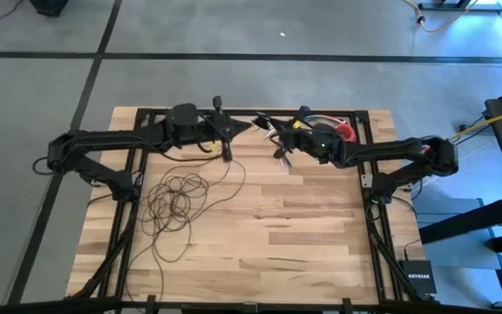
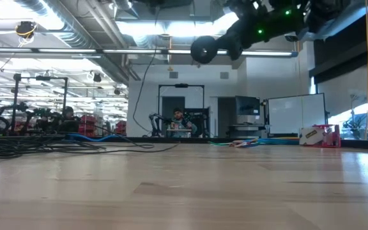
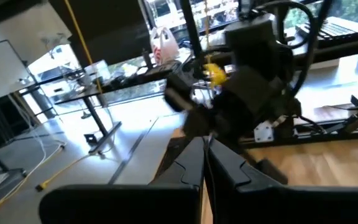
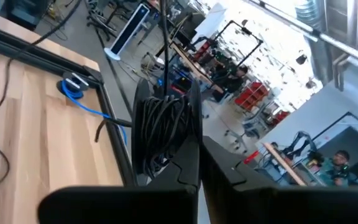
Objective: Coiling cords
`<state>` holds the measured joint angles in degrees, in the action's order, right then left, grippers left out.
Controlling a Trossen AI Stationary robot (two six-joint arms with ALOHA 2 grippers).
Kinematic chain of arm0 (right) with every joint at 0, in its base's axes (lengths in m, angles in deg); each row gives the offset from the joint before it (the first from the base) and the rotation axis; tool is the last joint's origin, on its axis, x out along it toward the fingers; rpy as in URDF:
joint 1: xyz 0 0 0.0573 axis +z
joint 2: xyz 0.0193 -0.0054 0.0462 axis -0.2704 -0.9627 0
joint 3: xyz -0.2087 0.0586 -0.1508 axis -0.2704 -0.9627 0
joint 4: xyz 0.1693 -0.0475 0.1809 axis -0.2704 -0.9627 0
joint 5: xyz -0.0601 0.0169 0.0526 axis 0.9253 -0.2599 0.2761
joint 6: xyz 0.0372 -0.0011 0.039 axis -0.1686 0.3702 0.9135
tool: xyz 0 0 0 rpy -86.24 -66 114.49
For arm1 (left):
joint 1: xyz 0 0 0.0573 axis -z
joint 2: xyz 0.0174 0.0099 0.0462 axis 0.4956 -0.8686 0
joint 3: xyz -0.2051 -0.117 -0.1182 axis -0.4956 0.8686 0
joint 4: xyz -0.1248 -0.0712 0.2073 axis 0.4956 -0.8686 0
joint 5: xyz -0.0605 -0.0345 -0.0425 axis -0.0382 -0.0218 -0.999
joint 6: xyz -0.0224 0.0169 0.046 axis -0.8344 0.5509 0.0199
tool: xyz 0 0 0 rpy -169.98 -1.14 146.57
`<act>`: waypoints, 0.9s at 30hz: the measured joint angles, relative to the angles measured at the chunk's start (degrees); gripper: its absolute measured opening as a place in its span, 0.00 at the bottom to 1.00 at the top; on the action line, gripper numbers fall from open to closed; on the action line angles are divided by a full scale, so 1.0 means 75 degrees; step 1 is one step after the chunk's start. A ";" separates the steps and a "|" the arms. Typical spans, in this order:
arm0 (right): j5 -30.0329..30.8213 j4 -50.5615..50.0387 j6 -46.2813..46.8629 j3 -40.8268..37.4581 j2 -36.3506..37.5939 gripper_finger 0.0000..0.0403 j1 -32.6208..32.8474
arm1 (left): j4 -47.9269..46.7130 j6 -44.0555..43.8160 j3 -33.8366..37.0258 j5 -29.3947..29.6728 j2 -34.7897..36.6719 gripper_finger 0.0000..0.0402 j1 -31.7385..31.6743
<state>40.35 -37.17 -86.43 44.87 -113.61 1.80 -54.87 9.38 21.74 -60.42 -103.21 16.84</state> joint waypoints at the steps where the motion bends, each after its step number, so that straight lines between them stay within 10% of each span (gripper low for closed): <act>1: -0.0003 0.0000 0.0111 0.0071 -0.0077 0.02 -0.0003 | 0.0118 -0.0005 0.0000 0.0000 -0.0129 0.00 0.0062; 27: -0.1252 -0.0071 0.1152 0.1118 0.0102 0.02 0.0010 | 0.0470 0.0580 -0.0003 0.1708 -0.2404 0.01 0.0309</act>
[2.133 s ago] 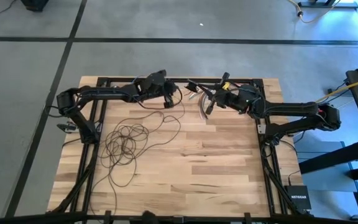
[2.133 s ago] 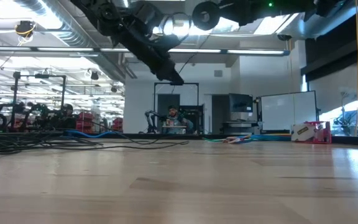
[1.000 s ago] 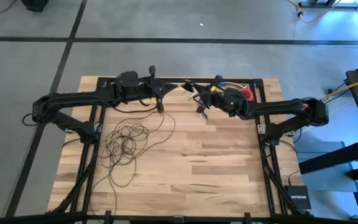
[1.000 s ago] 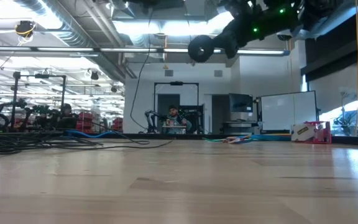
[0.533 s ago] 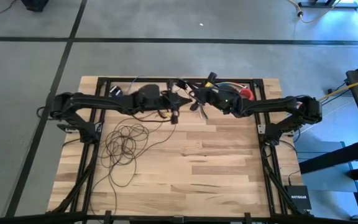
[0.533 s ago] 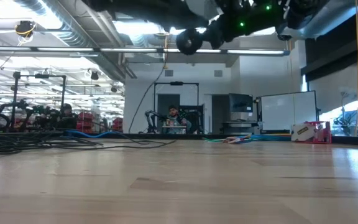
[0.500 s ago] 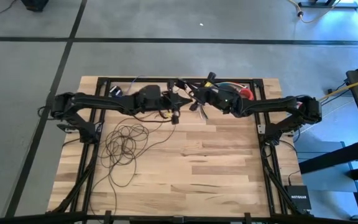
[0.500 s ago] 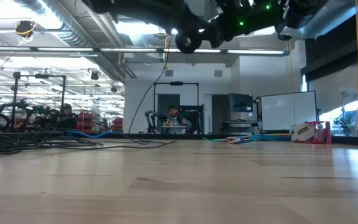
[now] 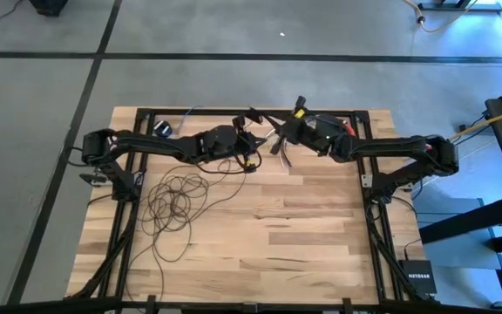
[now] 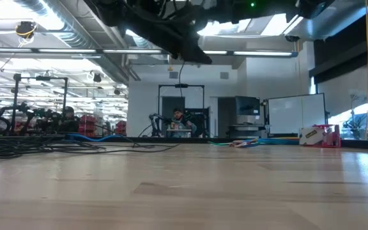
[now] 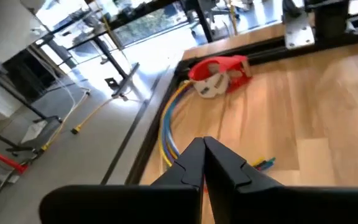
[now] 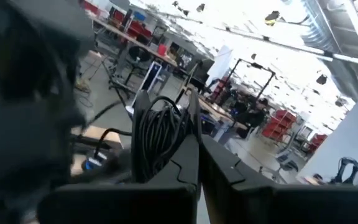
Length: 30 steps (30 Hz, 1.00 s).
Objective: Coiling cords
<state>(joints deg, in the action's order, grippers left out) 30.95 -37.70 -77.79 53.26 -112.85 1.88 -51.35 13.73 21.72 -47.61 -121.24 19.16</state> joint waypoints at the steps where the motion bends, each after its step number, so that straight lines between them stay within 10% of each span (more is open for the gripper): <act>1: 0.0028 -0.0090 -0.0017 -0.0005 0.0032 0.02 -0.0007 | 0.0007 -0.0010 0.0000 0.0013 0.0016 0.01 -0.0002; 30: 0.0684 -0.0512 -0.0659 -0.0020 0.0301 0.02 -0.0010 | -0.2370 0.0295 -0.0857 0.0052 0.0207 0.03 0.0227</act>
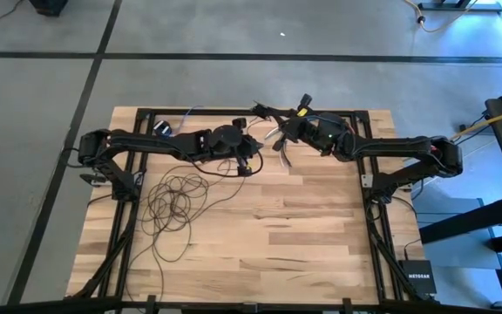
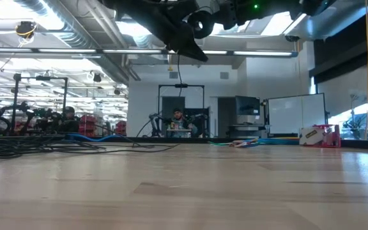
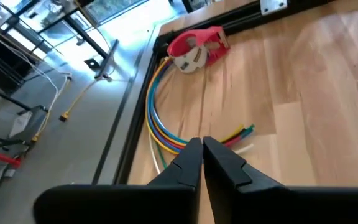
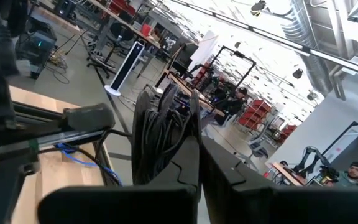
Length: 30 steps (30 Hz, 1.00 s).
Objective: Coiling cords
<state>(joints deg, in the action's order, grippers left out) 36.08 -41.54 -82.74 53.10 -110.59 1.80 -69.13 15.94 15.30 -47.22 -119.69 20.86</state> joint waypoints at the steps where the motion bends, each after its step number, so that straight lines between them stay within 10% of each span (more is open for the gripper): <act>1: 0.0000 0.0000 0.0000 0.0000 0.0000 0.02 0.0000 | -0.0004 -0.0086 0.0000 0.0000 -0.0017 0.06 -0.0018; 12: 0.0137 -0.0199 -0.0032 -0.0006 0.0000 0.02 0.0000 | -0.0763 -0.0509 -0.0278 0.0444 0.0350 0.48 0.0047; 30: 0.0061 -0.0314 -0.0193 -0.0009 0.0003 0.02 0.0000 | -0.2771 -0.1290 -0.0463 -0.0193 0.2063 0.51 0.0500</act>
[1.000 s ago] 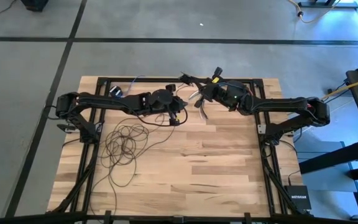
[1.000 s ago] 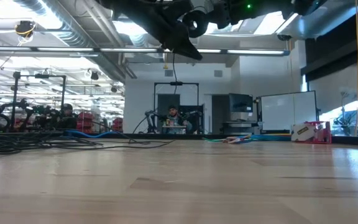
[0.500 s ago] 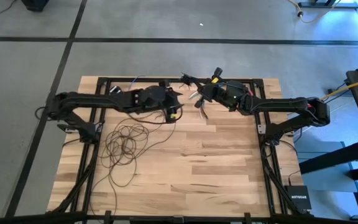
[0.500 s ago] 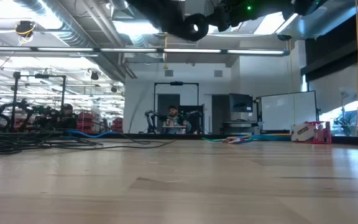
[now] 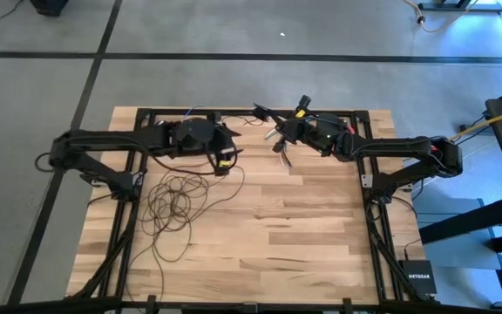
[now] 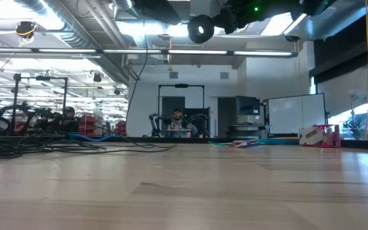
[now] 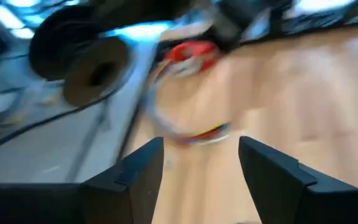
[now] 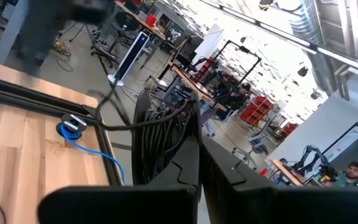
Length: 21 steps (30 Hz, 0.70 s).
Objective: Coiling cords
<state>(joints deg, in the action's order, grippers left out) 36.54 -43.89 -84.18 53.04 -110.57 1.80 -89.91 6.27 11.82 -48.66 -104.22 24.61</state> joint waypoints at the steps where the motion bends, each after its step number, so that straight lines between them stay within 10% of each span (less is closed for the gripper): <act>1: -0.0001 0.0015 -0.0022 0.0000 0.0000 0.02 0.0000 | -0.0059 -0.0026 0.0050 -0.0540 -0.0015 0.51 0.0011; 9: 0.0003 -0.0020 -0.0023 0.0000 0.0000 0.02 0.0000 | -0.0829 0.0197 0.0131 -0.0919 -0.0225 0.51 0.0023; 21: 0.0057 -0.0057 -0.0028 0.0000 0.0000 0.02 0.0000 | 0.3769 -0.0398 0.0113 -0.7715 -0.0513 0.51 -0.0080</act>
<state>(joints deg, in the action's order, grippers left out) 36.97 -44.32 -84.39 53.04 -110.57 1.80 -61.64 3.28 12.67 -106.52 -108.07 24.01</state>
